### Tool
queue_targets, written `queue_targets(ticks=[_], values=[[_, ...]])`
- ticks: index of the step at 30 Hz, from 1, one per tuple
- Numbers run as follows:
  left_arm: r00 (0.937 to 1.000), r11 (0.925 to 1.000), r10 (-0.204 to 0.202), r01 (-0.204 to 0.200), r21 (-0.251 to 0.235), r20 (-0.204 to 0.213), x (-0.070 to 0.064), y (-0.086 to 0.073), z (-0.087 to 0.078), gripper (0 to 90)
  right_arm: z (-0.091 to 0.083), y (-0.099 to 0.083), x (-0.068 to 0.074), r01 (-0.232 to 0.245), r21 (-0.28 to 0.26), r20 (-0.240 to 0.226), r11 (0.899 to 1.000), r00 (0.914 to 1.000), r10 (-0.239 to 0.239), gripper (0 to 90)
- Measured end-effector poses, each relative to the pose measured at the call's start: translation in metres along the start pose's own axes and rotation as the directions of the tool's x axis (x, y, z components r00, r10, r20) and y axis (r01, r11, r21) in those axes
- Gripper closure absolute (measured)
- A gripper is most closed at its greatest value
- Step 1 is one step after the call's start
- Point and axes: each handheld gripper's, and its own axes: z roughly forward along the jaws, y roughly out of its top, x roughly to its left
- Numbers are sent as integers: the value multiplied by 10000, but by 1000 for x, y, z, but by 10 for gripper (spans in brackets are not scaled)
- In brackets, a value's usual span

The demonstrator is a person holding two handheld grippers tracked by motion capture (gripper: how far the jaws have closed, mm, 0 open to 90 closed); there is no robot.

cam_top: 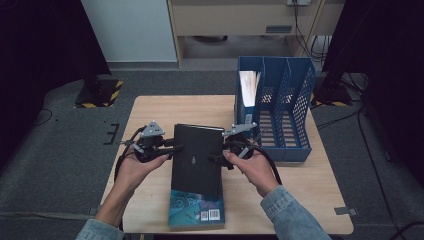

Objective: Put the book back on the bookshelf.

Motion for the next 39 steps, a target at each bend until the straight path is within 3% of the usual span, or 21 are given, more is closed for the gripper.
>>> queue_targets(ticks=[13, 28, 35, 39], values=[[9998, 9998, 135, -132, 164, -164, 5, 10, 1, 641, 1, 11, -3, -85, -224, 194, 9997, 9998, 89, 314], [9992, 9999, 80, -74, 137, -379, 21, 24, 8, 653, 10, 29, -15, -15, -178, 452, 9998, 9990, 23, 329], [9995, 9999, -115, 116, 53, -285, 29, 27, 15, 652, 13, 34, -20, -174, -291, 535, 9994, 9984, 189, 323], [9995, 9999, -6, 10, 113, -305, 30, 30, 17, 651, 14, 34, -22, -186, -272, 581, 9995, 9981, 202, 322]])
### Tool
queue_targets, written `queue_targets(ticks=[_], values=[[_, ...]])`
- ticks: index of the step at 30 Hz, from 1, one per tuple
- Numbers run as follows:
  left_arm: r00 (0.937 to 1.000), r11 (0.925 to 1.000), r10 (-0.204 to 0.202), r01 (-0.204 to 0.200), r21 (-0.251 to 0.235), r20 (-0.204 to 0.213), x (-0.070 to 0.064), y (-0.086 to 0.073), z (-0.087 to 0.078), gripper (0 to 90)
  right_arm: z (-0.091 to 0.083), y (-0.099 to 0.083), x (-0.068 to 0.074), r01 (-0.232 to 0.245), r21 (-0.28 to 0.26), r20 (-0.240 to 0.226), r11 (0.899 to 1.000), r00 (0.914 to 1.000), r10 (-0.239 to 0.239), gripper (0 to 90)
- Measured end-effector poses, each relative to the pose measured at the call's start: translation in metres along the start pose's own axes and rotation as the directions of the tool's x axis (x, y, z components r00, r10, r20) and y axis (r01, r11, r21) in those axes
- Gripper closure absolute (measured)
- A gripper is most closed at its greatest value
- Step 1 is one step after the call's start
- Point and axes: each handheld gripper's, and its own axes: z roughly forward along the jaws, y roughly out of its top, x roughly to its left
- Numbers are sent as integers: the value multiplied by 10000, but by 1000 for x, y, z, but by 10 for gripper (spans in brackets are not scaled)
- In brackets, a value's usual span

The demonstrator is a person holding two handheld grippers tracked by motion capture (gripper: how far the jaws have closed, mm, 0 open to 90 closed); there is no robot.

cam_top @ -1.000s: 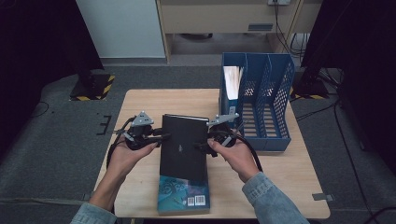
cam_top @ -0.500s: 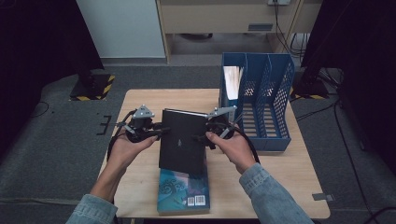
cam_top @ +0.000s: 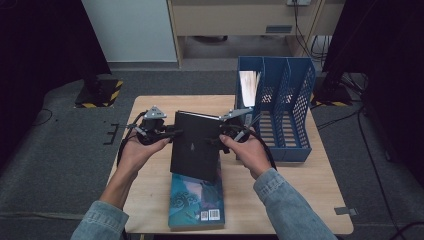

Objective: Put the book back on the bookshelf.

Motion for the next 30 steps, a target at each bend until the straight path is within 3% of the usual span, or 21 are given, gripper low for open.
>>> queue_targets(ticks=[12, 21, 30], values=[[10000, 10000, -58, 58, 12, -39, 2, 7, 4, 648, -1, 6, -5, -21, -126, 96, 9999, 10000, 22, 323], [9997, 9999, 149, -149, -1, -170, 2, 13, 5, 645, -3, 15, -7, -97, -255, 202, 9996, 9997, 102, 334], [9995, 9995, 283, -284, -127, -108, -4, 4, -9, 646, -13, 13, 8, 384, -240, 192, 9990, 9991, -380, 337]])
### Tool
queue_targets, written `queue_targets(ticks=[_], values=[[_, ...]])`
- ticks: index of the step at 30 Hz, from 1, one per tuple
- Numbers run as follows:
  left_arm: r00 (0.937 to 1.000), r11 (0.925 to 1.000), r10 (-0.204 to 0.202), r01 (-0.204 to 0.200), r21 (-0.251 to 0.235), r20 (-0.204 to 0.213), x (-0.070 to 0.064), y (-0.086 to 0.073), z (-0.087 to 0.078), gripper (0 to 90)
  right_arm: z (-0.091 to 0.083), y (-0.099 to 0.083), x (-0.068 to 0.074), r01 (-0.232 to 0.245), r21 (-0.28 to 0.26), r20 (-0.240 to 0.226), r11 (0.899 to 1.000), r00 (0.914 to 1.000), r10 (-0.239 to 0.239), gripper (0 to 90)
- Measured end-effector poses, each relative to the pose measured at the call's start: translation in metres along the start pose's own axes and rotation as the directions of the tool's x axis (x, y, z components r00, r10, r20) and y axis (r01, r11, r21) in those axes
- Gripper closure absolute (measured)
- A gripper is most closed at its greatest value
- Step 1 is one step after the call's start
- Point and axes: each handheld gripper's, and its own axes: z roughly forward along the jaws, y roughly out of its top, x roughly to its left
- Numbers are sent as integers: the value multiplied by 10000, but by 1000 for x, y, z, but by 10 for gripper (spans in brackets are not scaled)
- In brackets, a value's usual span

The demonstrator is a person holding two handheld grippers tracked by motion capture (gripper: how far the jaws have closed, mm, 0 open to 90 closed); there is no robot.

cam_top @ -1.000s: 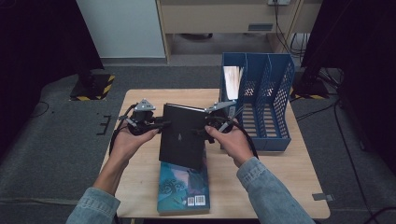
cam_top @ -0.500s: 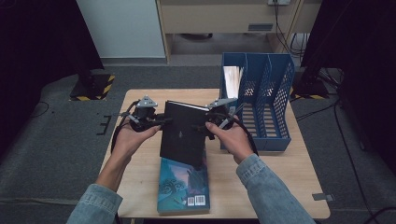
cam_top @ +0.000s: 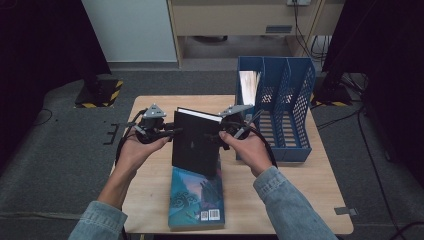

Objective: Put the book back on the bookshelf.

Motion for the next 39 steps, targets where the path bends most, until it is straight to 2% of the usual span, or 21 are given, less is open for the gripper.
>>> queue_targets(ticks=[3, 9, 13, 15, 19, 23, 29, 33, 35, 39], values=[[10000, 9999, -72, 73, -84, 45, -4, -10, -9, 645, -6, -3, 7, 209, -84, -60, 9997, 9998, -209, 344], [9993, 9980, -263, 277, -571, 259, -11, -32, -23, 646, -17, -8, 22, 641, -101, -396, 9979, 9971, -645, 350], [9998, 9982, -78, 90, -592, 208, -18, -38, -30, 646, -20, -9, 31, 948, 59, -601, 9955, 9937, -943, 342], [9999, 9980, -24, 34, -632, 160, -21, -42, -33, 647, -20, -9, 34, 1037, 138, -716, 9945, 9922, -1025, 336], [9998, 9965, -157, 169, -822, 159, -24, -47, -35, 646, -18, -9, 37, 1131, 278, -953, 9932, 9894, -1100, 312], [9996, 9957, -202, 217, -905, 178, -28, -52, -39, 643, -14, -1, 43, 1517, 541, -1080, 9869, 9835, -1453, 242], [9993, 9934, -328, 345, -1090, 171, -31, -57, -40, 625, -8, 8, 46, 1776, 782, -1314, 9810, 9773, -1664, 210], [9989, 9916, -456, 470, -1203, 148, -32, -62, -38, 605, -4, 8, 47, 1866, 951, -1314, 9778, 9760, -1734, 257], [9986, 9919, -516, 521, -1160, 76, -33, -65, -37, 578, -2, 8, 46, 1922, 997, -1342, 9763, 9748, -1782, 313], [9979, 9902, -654, 651, -1233, 15, -33, -69, -32, 590, -2, 8, 47, 1940, 1057, -1513, 9753, 9725, -1771, 379]])
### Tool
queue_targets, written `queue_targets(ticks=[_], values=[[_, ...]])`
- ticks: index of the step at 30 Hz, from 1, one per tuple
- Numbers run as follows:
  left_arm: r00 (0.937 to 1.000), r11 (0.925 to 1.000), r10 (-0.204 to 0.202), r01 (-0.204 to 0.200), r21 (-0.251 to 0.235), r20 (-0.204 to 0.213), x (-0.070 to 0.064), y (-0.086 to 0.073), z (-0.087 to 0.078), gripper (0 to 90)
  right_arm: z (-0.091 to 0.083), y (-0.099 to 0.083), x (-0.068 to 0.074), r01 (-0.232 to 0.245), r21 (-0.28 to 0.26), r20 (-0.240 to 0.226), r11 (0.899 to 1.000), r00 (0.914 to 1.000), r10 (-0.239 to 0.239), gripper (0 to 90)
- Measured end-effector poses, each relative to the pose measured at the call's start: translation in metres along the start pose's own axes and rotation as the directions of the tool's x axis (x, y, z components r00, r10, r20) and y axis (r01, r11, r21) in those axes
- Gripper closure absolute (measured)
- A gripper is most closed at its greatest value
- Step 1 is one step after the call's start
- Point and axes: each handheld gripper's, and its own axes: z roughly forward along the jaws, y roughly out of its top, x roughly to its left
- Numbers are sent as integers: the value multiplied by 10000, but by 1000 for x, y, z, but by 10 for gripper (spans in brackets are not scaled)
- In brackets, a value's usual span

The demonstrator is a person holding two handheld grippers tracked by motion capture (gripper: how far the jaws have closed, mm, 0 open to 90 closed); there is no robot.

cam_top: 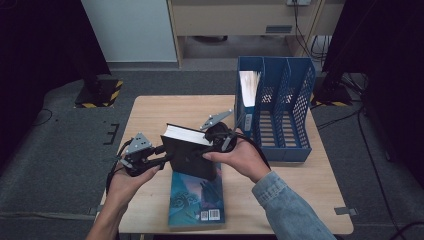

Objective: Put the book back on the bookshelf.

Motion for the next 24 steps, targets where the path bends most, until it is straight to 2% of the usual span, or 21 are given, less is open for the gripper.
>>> queue_targets(ticks=[4, 7, 13, 17, 24], values=[[9999, 10000, -50, 50, -63, -117, 3, 1, 3, 583, -2, -2, 3, 37, 55, 10, 10000, 10000, -37, 429], [9999, 10000, -5, 5, -24, -129, 4, 3, 5, 580, -3, -2, 7, 226, 165, 103, 9996, 9997, -228, 425], [9999, 10000, -7, 6, -34, -129, 4, 2, 4, 579, -6, 10, 8, 237, 5, 116, 9997, 9997, -237, 396], [9999, 10000, -4, 4, -22, -108, 4, 2, 4, 578, -4, 17, 10, 506, 295, 317, 9983, 9982, -515, 395], [10000, 10000, -41, 41, -16, -76, 4, 2, 4, 566, 3, 20, 7, 388, 559, 165, 9977, 9991, -398, 409]])
